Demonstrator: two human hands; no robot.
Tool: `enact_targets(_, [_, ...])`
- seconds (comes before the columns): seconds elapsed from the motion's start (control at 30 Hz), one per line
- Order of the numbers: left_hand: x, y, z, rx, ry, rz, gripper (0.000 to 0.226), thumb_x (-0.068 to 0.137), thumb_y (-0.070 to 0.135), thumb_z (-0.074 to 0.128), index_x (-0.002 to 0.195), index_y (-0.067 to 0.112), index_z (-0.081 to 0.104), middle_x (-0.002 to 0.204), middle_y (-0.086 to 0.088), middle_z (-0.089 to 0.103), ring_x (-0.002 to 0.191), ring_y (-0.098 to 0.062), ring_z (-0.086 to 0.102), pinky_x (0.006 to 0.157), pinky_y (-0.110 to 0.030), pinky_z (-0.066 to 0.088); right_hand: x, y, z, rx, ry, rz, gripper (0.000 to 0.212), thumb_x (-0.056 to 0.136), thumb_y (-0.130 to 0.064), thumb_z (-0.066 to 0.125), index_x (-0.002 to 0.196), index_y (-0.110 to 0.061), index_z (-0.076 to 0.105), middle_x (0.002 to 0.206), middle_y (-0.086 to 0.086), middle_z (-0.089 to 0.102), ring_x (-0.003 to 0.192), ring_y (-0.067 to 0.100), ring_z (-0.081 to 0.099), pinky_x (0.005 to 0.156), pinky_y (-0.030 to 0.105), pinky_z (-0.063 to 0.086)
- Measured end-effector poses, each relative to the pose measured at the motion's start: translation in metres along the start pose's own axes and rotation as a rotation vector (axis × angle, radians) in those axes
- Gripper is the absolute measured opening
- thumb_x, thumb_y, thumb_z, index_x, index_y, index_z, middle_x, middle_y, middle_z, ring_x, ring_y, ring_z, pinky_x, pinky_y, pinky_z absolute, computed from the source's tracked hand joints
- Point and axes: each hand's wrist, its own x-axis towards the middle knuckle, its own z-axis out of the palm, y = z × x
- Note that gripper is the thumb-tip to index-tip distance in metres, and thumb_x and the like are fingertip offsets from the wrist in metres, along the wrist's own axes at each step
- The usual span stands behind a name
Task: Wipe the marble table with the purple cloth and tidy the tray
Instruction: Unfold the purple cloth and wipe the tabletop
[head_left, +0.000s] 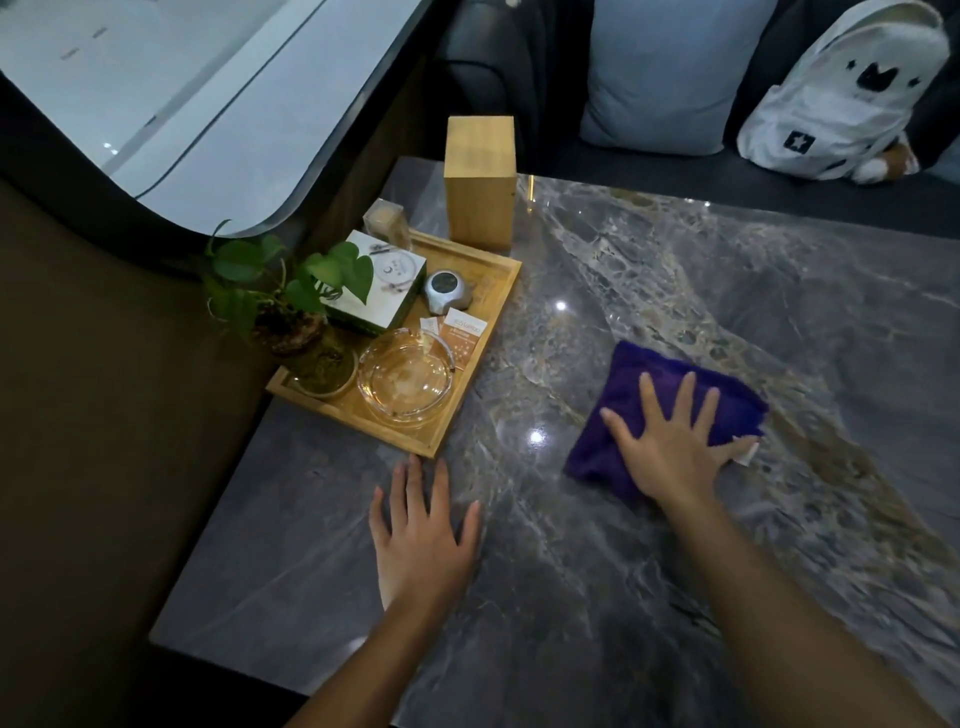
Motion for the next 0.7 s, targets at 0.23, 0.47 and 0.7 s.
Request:
enact_targets(0.23, [0.001,0.001,0.002,0.004,0.000,-0.011,0.062,0.087,0.056,0.032,0.135,0.019,0.044,0.143,-0.014,0.047,0.135,-0.028,0.040,0.109,-0.045,0.016,0.020,-0.066,-0.005,0.222,0.022,0.339,0.096,0.076,-0.080,0.021,0.148,-0.022,-0.001,0.156,0.022,-0.013,0.140,0.044,-0.018,0.100,0.078,-0.005])
enact_targets(0.47, [0.001,0.003,0.003,0.042,0.033,-0.010,0.060,0.087,0.055,0.033,0.134,0.019,0.045,0.142,-0.014,0.048,0.134,-0.029,0.042,0.108,-0.051,0.031,-0.037,-0.065,0.031,-0.106,0.096,-0.249,0.091,0.074,-0.081,0.015,0.147,-0.029,-0.002,0.157,0.020,-0.005,0.143,0.042,-0.010,0.102,0.074,-0.005])
enact_targets(0.7, [-0.003,0.002,-0.001,-0.038,0.036,0.013,0.070,0.086,0.058,0.016,0.143,0.020,0.030,0.153,-0.012,0.029,0.143,-0.026,0.021,0.116,-0.048,0.015,-0.066,0.018,0.033,-0.194,0.087,-0.558,0.082,0.076,-0.081,0.013,0.142,-0.035,0.027,0.152,0.016,0.029,0.140,0.039,0.024,0.108,0.062,0.004])
